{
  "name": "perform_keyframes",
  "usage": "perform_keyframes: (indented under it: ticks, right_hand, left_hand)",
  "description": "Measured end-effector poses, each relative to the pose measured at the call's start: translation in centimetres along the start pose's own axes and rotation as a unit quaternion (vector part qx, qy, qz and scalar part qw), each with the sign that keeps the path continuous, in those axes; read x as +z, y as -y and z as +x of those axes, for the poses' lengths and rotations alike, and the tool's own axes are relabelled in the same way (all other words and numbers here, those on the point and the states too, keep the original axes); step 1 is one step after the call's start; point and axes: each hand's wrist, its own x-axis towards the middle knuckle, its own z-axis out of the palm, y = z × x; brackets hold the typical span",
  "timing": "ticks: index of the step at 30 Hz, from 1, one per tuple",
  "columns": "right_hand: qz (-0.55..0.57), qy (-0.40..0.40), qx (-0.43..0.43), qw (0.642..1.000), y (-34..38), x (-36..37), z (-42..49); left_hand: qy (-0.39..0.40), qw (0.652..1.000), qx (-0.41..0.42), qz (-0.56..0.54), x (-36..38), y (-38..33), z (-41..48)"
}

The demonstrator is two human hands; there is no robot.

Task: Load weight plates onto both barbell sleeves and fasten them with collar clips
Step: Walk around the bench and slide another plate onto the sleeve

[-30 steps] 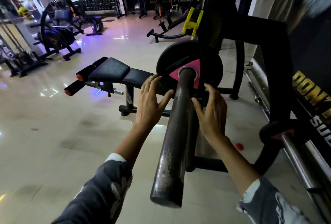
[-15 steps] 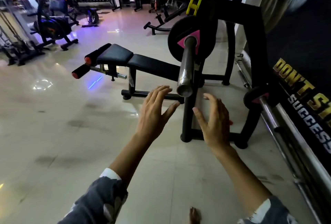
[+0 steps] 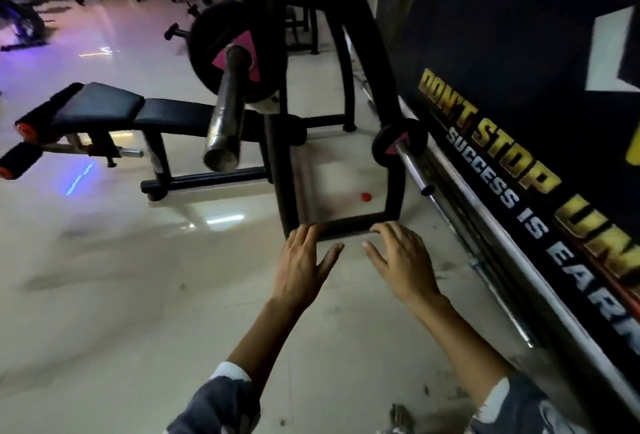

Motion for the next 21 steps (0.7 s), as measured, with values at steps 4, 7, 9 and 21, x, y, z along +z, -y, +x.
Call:
perform_keyframes:
  ticks: [4, 7, 9, 21]
  right_hand:
    - [-0.052, 0.043, 0.059, 0.996, -7.6, -1.1, 1.8]
    - [-0.084, 0.076, 0.081, 0.990, -17.4, -1.4, 6.4]
    - [-0.103, 0.092, 0.074, 0.988, -18.5, -1.3, 7.5]
    - [-0.059, 0.098, 0.085, 0.990, -40.3, 5.5, 29.9]
  left_hand:
    - [0.051, 0.998, 0.026, 0.005, 6.8, -2.8, 4.4]
    - [0.065, 0.997, 0.042, 0.001, 15.1, -5.4, 11.2]
    - [0.085, 0.996, 0.022, 0.019, 15.8, -4.9, 12.1]
    - [0.099, 0.981, -0.161, -0.030, 36.1, -0.5, 33.6]
